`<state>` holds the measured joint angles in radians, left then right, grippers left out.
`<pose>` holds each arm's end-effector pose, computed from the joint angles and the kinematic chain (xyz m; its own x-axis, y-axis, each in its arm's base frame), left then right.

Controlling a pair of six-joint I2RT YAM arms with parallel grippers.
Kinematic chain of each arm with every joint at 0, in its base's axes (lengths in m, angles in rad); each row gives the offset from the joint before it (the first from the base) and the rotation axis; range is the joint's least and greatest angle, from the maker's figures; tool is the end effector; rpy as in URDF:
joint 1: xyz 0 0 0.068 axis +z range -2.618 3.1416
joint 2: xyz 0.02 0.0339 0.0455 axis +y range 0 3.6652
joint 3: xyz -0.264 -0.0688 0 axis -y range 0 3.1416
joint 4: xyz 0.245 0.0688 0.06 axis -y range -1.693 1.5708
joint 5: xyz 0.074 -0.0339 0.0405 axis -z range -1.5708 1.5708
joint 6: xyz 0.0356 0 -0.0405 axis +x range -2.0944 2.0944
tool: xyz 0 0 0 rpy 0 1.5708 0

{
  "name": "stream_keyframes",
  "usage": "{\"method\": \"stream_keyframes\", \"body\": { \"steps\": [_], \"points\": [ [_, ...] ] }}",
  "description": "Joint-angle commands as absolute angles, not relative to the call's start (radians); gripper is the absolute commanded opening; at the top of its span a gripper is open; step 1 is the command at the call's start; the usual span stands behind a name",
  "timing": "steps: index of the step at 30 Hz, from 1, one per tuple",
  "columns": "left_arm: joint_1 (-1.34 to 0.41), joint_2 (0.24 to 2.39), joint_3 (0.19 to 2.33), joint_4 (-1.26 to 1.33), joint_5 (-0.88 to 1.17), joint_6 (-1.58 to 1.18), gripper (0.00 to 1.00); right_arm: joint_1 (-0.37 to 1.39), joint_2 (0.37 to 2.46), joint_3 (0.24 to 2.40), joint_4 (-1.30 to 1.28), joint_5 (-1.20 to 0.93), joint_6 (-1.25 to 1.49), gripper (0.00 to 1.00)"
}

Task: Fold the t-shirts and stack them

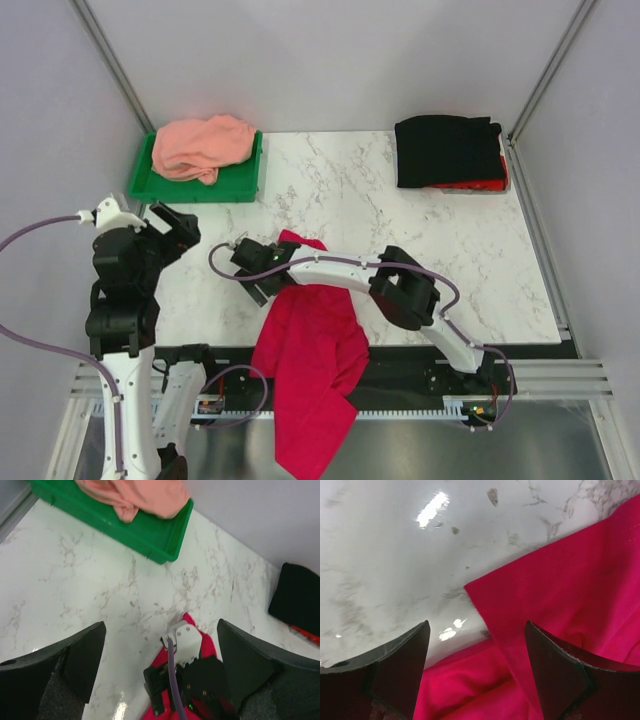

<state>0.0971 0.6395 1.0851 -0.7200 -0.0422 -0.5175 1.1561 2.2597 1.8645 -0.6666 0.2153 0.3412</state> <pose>0.1082 0.0120 0.4011 -0.1665 -0.5128 -0.8422 -0.2527 0.8478 -0.4663 0.2044 0.4454 0.1834 -0.6167 -0.5896 -0.5216 -0.6853 0.7281 -0.0127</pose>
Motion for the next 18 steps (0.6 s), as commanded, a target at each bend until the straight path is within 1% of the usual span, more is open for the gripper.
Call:
{"method": "stream_keyframes", "body": {
  "steps": [1,6,12,18],
  "points": [
    [0.094,0.575,1.013,-0.790,-0.041,-0.451,1.00,1.164,2.312,1.956,-0.718,0.319,0.311,0.84],
    [0.091,0.538,0.968,-0.790,-0.029,-0.442,1.00,1.163,2.378,2.055,-0.738,0.396,0.282,0.84],
    [0.084,0.491,0.891,-0.792,-0.063,-0.432,1.00,1.146,2.439,2.124,-0.752,0.357,0.278,0.81],
    [0.061,0.460,0.856,-0.766,-0.049,-0.448,1.00,1.131,2.444,2.033,-0.752,0.316,0.333,0.76]
  ]
}}
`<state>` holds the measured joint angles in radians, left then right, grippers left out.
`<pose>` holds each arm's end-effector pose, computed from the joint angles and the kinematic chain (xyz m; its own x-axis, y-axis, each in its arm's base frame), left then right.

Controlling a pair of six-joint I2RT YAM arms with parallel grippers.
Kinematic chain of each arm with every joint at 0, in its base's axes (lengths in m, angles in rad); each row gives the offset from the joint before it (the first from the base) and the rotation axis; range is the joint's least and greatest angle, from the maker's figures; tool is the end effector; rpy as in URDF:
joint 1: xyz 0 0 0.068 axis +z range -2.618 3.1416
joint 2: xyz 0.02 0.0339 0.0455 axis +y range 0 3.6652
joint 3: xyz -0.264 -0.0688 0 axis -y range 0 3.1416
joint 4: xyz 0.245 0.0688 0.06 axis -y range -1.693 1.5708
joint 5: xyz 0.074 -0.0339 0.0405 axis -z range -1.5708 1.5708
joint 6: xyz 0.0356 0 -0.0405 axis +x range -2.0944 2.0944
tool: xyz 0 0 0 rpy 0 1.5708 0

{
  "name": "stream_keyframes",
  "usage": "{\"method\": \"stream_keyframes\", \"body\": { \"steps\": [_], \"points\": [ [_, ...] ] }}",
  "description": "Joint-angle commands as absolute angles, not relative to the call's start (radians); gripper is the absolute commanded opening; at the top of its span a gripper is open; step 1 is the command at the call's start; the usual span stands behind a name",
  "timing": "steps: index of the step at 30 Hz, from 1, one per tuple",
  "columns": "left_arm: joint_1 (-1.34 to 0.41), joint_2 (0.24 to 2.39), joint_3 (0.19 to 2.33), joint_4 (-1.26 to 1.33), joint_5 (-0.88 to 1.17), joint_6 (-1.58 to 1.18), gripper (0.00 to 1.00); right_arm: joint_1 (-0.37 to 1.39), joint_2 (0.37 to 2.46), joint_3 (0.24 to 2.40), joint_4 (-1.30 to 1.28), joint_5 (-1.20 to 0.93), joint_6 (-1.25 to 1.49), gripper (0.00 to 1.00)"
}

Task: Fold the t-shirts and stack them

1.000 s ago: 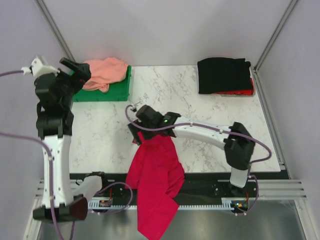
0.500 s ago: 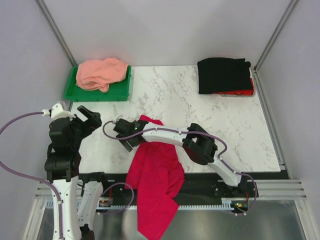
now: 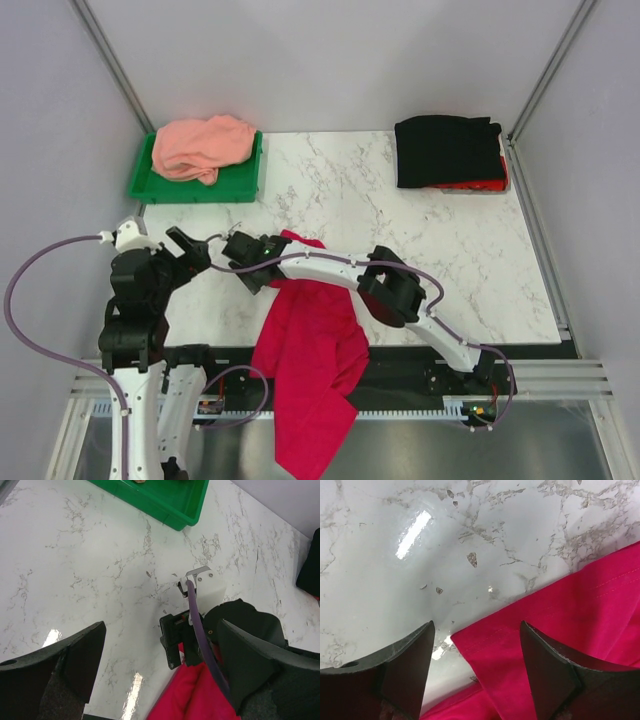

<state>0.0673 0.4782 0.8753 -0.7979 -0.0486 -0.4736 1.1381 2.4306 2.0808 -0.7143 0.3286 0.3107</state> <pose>0.0889 0.0077 0.3423 -0.2954 -0.4765 -0.8280 -0.2770 0.8722 -0.4031 0.2297 0.4700 0.1640 -0.5917 -0.5910 -0.5483 -0.6435 0.7559 -0.1203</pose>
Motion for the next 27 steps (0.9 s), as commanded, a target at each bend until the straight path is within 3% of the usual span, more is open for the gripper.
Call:
{"method": "stream_keyframes", "body": {
  "steps": [1,4,7,10,13,19,27],
  "points": [
    [0.061,0.454,0.850,-0.759,-0.052,-0.452,1.00,1.131,2.435,2.011,-0.747,0.314,0.340,0.75],
    [0.058,0.440,0.821,-0.742,-0.064,-0.465,1.00,1.131,2.385,1.910,-0.715,0.311,0.370,0.67],
    [0.060,0.437,0.807,-0.733,-0.064,-0.468,1.00,1.129,2.341,1.820,-0.677,0.322,0.383,0.49],
    [0.057,0.440,0.801,-0.727,-0.058,-0.465,1.00,1.109,2.319,1.752,-0.626,0.315,0.399,0.16],
    [0.057,0.449,0.798,-0.724,-0.055,-0.462,1.00,1.077,2.307,1.726,-0.604,0.299,0.400,0.00],
    [0.057,0.466,0.804,-0.723,-0.016,-0.457,1.00,1.000,2.206,1.761,-0.639,0.331,0.338,0.00],
    [0.057,0.492,0.867,-0.747,0.040,-0.459,0.99,0.758,1.630,1.698,-0.778,0.553,0.356,0.00]
  ]
}}
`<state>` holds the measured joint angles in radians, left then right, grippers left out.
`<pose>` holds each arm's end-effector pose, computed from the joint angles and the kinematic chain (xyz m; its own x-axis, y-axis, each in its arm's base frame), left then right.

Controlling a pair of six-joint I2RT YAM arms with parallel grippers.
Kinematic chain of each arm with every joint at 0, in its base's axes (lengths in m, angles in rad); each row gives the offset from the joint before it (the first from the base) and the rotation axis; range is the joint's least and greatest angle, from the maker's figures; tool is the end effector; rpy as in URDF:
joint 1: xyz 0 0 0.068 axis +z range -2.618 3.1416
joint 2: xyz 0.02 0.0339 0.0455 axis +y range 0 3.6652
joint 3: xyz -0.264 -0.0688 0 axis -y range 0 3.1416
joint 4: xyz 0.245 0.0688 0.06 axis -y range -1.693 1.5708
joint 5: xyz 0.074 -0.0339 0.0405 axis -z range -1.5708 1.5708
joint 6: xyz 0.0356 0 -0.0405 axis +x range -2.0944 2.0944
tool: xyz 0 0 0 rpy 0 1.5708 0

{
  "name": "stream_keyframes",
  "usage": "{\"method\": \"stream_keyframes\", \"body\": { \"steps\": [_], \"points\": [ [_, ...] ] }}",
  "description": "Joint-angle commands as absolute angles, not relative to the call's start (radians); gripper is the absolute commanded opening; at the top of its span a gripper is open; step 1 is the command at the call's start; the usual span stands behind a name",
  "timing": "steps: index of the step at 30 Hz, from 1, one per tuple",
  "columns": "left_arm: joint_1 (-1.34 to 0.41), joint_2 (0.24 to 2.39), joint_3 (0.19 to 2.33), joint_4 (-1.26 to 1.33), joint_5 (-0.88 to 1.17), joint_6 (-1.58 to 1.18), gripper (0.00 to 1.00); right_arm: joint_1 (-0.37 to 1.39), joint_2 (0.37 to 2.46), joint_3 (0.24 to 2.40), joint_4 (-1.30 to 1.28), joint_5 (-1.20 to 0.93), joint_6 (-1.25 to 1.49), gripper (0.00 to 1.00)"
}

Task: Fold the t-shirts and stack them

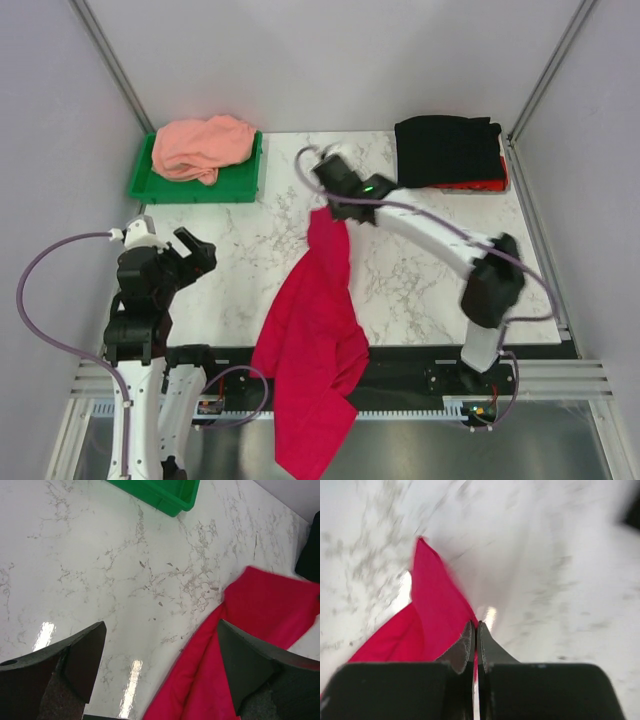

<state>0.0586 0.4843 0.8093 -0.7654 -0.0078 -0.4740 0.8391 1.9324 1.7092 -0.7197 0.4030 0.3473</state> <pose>0.0983 0.0060 0.3248 -0.3487 -0.4777 -0.8064 -0.2526 0.8764 -0.4099 0.2966 0.3094 0.2783 -0.6890 -0.2986 -0.6604 -0.3148 0.9440 -0.0985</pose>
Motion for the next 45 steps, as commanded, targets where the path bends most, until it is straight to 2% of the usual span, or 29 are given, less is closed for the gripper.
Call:
{"method": "stream_keyframes", "body": {
  "steps": [1,4,8,16,20,25,29,30,34,37,43,45],
  "points": [
    [0.057,0.498,0.883,-0.747,0.057,-0.465,0.98,0.735,1.517,1.678,-0.797,0.572,0.363,0.00],
    [0.057,0.518,0.908,-0.746,0.089,-0.482,0.97,0.654,1.322,1.577,-0.808,0.623,0.387,0.00],
    [0.057,0.532,0.911,-0.745,0.124,-0.505,0.95,0.565,1.171,1.404,-0.813,0.670,0.413,0.00],
    [0.051,0.541,0.845,-0.755,0.268,-0.518,0.91,0.437,1.169,1.249,-0.789,0.581,0.429,0.00],
    [0.012,0.610,0.824,-0.775,0.302,-0.514,0.90,0.327,1.169,1.210,-0.739,0.431,0.425,0.00],
    [-0.219,0.764,0.782,-0.727,0.224,-0.577,0.84,0.268,1.126,1.189,-0.719,0.333,0.428,0.00],
    [-0.599,0.938,0.830,-0.614,0.016,-0.653,0.84,0.268,1.045,1.088,-0.710,0.256,0.512,0.00],
    [-0.641,0.980,0.847,-0.594,0.003,-0.652,0.84,0.268,1.023,1.062,-0.707,0.233,0.561,0.00],
    [-0.722,1.295,0.955,-0.560,-0.023,-0.624,0.81,0.267,0.828,0.915,-0.712,0.281,0.679,0.00],
    [-0.767,1.412,0.960,-0.520,-0.025,-0.621,0.77,0.268,0.782,0.874,-0.715,0.270,0.689,0.00],
    [-0.841,1.505,0.902,-0.465,-0.011,-0.649,0.65,0.267,0.819,0.859,-0.716,0.245,0.680,0.00],
    [-0.867,1.512,0.870,-0.428,-0.005,-0.673,0.63,0.268,0.825,0.857,-0.707,0.250,0.672,0.00]
  ]
}}
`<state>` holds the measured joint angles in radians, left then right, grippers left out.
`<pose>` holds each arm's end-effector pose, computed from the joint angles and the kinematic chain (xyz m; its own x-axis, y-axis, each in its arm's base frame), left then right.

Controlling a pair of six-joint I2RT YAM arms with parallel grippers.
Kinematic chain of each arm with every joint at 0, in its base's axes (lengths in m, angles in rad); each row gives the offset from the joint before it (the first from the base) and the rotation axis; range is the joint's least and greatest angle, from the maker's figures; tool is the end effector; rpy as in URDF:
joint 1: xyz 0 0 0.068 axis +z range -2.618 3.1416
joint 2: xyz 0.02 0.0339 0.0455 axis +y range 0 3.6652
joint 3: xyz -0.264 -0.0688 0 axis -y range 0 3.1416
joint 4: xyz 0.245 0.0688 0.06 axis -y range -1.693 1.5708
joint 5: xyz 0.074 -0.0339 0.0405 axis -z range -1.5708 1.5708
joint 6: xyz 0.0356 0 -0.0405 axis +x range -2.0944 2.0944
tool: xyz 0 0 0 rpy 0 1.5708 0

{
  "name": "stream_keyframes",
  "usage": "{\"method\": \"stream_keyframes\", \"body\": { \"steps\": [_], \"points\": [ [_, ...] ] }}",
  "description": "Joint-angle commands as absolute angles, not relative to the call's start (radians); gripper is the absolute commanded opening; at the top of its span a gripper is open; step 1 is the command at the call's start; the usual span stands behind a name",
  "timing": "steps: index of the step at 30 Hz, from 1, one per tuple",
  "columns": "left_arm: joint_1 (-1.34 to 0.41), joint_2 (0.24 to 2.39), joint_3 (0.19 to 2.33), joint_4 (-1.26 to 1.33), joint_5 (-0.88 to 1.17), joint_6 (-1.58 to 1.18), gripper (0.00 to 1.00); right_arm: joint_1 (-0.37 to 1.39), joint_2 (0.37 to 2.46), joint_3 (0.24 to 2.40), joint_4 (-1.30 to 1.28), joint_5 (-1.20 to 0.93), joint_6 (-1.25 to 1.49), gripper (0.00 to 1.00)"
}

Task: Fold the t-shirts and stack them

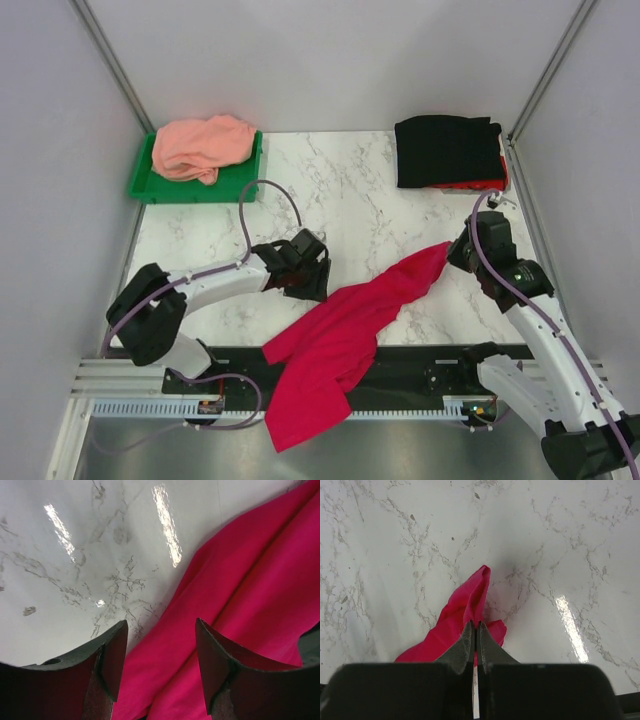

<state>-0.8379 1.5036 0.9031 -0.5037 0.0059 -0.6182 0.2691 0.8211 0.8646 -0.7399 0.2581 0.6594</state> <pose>0.1923 -0.2139 0.1901 -0.9187 0.1543 -0.3635 0.2608 0.9283 -0.2650 0.1619 0.0352 0.3078 -0.5306 0.4681 -0.7066 0.3249 0.8823 0.3406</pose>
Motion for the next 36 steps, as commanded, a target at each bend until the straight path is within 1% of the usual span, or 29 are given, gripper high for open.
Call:
{"method": "stream_keyframes", "body": {
  "steps": [1,6,8,9,10,11,12,14,15,17,19,21,22,24,26,28,29,33,36],
  "points": [
    [-0.886,1.511,0.861,-0.419,-0.005,-0.681,0.63,0.268,0.833,0.857,-0.706,0.255,0.670,0.00],
    [-0.930,1.526,0.828,-0.387,-0.005,-0.722,0.59,0.267,0.845,0.848,-0.703,0.256,0.661,0.00],
    [-0.937,1.549,0.831,-0.387,-0.009,-0.726,0.52,0.268,0.839,0.845,-0.701,0.250,0.661,0.00],
    [-0.939,1.557,0.833,-0.388,-0.012,-0.729,0.48,0.268,0.836,0.845,-0.700,0.249,0.660,0.00],
    [-0.939,1.572,0.838,-0.387,-0.018,-0.730,0.38,0.267,0.836,0.845,-0.699,0.245,0.658,0.00],
    [-0.940,1.577,0.842,-0.388,-0.024,-0.730,0.32,0.268,0.836,0.847,-0.703,0.241,0.657,0.00],
    [-0.939,1.575,0.856,-0.388,-0.038,-0.729,0.18,0.268,0.836,0.847,-0.701,0.239,0.652,0.00],
    [-0.939,1.549,0.882,-0.411,-0.055,-0.715,0.09,0.268,0.839,0.854,-0.701,0.235,0.646,0.00],
    [-0.939,1.534,0.925,-0.432,-0.084,-0.710,0.02,0.267,0.844,0.857,-0.703,0.235,0.643,0.00],
    [-0.936,1.479,0.986,-0.535,-0.124,-0.686,0.02,0.268,0.851,0.891,-0.706,0.245,0.632,0.00],
    [-0.934,1.425,1.096,-0.624,-0.219,-0.677,0.02,0.265,0.871,0.957,-0.721,0.262,0.617,0.00],
    [-0.922,1.321,1.199,-0.740,-0.315,-0.669,0.02,0.247,0.896,1.017,-0.742,0.294,0.591,0.00],
    [-0.904,1.286,1.228,-0.771,-0.337,-0.669,0.02,0.238,0.902,1.078,-0.750,0.308,0.580,0.00],
    [-0.865,1.186,1.290,-0.851,-0.360,-0.679,0.02,0.209,0.919,1.132,-0.771,0.362,0.558,0.00],
    [-0.792,1.126,1.304,-0.894,-0.353,-0.686,0.02,0.169,0.928,1.184,-0.781,0.380,0.546,0.00],
    [-0.735,1.050,1.290,-0.943,-0.325,-0.689,0.02,0.138,0.931,1.198,-0.793,0.376,0.543,0.00],
    [-0.680,1.026,1.282,-0.954,-0.315,-0.690,0.02,0.106,0.930,1.198,-0.795,0.373,0.542,0.00],
    [-0.579,0.916,1.198,-1.003,-0.314,-0.715,0.02,0.006,0.931,1.186,-0.796,0.353,0.509,0.00],
    [-0.491,0.873,1.135,-1.005,-0.241,-0.719,0.02,-0.060,0.948,1.181,-0.799,0.314,0.512,0.00]
  ]
}}
